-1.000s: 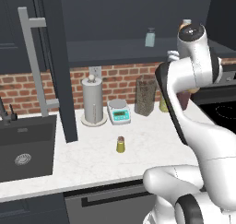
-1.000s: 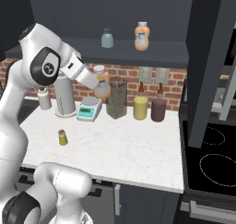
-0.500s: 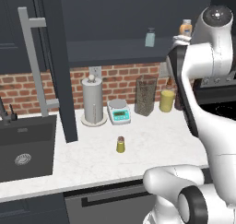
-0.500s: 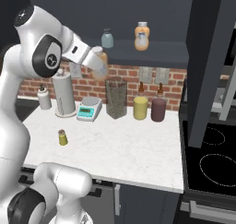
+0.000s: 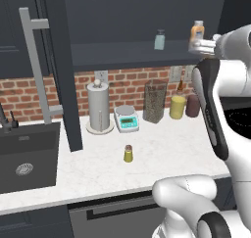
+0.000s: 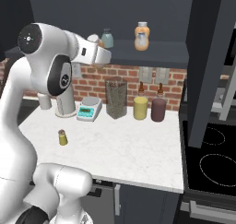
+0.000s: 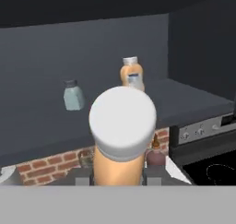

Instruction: Put the shaker and condiment bottle from the counter next to their counterparts in the cabinet.

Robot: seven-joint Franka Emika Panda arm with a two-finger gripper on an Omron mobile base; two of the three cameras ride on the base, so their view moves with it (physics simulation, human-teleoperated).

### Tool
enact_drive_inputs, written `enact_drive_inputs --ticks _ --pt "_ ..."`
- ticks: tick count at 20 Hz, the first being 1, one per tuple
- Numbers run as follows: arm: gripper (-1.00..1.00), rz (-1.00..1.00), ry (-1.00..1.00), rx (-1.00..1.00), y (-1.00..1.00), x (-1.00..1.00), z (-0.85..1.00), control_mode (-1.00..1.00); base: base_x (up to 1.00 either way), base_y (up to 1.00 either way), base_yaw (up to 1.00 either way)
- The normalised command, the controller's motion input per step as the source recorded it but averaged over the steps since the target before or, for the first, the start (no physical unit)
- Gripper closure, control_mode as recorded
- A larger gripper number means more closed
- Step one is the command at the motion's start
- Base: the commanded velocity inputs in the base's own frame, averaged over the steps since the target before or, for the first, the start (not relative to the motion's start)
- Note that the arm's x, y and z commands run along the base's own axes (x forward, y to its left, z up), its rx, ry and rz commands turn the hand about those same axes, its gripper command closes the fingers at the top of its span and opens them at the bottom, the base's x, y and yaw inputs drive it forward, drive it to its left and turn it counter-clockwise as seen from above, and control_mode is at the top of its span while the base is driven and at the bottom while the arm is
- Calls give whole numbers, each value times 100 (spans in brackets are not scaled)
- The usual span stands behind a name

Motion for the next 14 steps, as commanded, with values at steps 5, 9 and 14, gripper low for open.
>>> enact_drive_inputs --ticks 5,9,14 --pt "100 16 -12 -17 0 6 11 -100 0 0 0" --pt "100 5 0 -10 0 24 17 -100 0 0 0" --pt "100 0 7 -2 0 22 27 -100 0 0 0"
